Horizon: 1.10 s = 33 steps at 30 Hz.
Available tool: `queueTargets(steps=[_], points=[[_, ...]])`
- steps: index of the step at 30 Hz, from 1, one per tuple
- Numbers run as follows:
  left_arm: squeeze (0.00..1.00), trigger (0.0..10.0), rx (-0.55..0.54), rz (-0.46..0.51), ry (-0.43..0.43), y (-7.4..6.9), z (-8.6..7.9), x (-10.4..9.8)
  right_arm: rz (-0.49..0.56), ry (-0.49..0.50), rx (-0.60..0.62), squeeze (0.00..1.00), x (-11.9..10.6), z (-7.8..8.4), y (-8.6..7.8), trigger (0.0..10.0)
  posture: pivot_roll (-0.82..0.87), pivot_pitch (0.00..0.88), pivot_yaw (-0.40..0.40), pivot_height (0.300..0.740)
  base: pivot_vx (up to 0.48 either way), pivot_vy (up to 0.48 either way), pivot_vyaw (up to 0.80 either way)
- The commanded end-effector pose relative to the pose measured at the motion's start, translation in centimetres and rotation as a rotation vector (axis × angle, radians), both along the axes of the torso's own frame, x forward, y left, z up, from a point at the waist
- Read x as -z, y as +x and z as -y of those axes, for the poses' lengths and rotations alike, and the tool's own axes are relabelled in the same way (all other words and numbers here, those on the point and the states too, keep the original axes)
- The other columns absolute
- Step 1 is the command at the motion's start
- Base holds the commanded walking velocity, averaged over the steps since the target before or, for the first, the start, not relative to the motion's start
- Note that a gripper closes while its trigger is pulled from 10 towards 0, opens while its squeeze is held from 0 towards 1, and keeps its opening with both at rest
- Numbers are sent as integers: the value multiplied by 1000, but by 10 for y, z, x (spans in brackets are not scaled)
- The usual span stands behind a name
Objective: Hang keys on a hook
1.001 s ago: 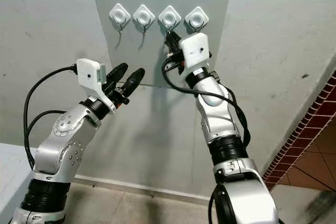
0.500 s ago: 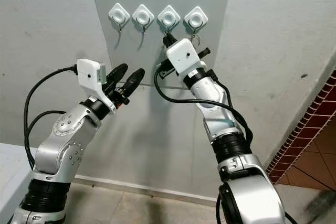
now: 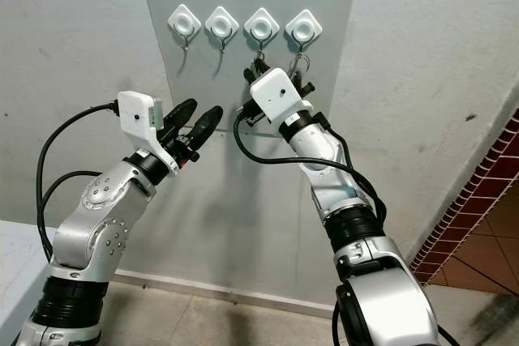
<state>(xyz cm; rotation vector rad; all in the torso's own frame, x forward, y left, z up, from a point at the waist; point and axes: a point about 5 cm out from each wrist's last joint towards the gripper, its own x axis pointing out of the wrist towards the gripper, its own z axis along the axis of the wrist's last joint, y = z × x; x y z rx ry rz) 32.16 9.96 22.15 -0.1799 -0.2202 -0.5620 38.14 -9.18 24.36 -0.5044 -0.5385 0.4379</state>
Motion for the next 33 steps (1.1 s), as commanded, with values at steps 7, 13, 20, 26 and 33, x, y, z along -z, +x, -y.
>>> queueTargets(steps=[7, 13, 20, 26, 33], points=[[0, 10000, -21, 28, -2, -1, -2, -8, -24, 107, -20, 1000, -1, 2, 1, 10000, 141, 0, 43, 740, 0, 0, 0], [0, 10000, -37, 26, 5, 0, -5, -5, -63, 257, -22, 1000, 4, 8, -1, 10000, 142, 0, 41, 740, 0, 0, 0], [0, 10000, -60, 22, 7, 1, -8, -2, -145, 501, -40, 0, 16, 15, -4, 10000, 144, 0, 40, 740, 0, 0, 0], [0, 10000, -81, 17, 9, 3, -10, 3, -164, 528, -45, 0, 26, 14, -8, 10000, 141, 0, 39, 740, 0, 0, 0], [0, 10000, -96, 17, 8, 3, -11, 5, -166, 532, -61, 0, 29, 12, -11, 10000, 141, 0, 39, 740, 0, 0, 0]])
